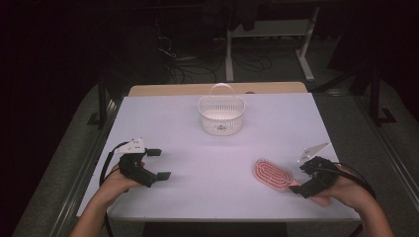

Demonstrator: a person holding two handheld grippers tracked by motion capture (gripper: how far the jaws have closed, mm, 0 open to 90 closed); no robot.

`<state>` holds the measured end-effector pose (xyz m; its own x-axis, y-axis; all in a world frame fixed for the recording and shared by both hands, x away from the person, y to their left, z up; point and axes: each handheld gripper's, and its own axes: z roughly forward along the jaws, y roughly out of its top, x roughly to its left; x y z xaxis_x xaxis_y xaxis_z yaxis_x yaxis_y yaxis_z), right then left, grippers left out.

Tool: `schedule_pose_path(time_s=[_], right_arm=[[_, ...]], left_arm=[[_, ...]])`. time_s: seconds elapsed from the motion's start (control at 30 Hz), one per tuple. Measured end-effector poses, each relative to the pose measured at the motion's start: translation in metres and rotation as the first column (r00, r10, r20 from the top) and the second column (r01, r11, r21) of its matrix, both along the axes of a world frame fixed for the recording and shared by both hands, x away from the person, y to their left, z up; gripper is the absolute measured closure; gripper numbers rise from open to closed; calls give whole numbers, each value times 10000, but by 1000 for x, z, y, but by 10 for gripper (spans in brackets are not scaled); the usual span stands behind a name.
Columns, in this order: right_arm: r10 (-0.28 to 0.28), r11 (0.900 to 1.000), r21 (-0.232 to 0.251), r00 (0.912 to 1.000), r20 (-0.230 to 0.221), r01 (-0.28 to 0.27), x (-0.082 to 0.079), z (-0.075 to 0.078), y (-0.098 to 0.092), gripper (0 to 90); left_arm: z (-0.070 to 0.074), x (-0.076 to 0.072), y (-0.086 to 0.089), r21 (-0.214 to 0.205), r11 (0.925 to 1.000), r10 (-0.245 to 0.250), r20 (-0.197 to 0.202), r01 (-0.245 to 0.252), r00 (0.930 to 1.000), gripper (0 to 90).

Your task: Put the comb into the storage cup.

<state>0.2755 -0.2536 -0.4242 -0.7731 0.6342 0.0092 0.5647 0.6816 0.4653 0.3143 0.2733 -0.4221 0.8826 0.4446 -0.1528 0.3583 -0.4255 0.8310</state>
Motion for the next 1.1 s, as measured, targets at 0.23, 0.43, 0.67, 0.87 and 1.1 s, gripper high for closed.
schedule_pose_path(time_s=[0.23, 0.43, 0.67, 0.87, 1.1], right_arm=[[182, 9997, -171, 9993, -324, -187, 0, 0, 2, 274], [266, 9989, -378, 9976, -643, -290, 1, -1, 4, 370], [444, 9963, -699, 9951, -887, -507, 2, -3, 8, 462], [521, 9932, -985, 9930, -1058, -626, 3, -4, 11, 512], [630, 9898, -1194, 9901, -1251, -781, 6, -7, 14, 556]], left_arm=[[0, 0, 0, -10, 10000, 9, -7, -9, 10000, 5], [0, 0, 0, 1, 10000, -9, 12, 9, 10000, 5], [0, 0, 0, -1, 10000, -10, 7, 10, 10000, 5], [0, 0, 0, 1, 10000, -15, 5, 15, 10000, 5], [0, 0, 0, -1, 10000, -15, -1, 15, 10000, 5]])
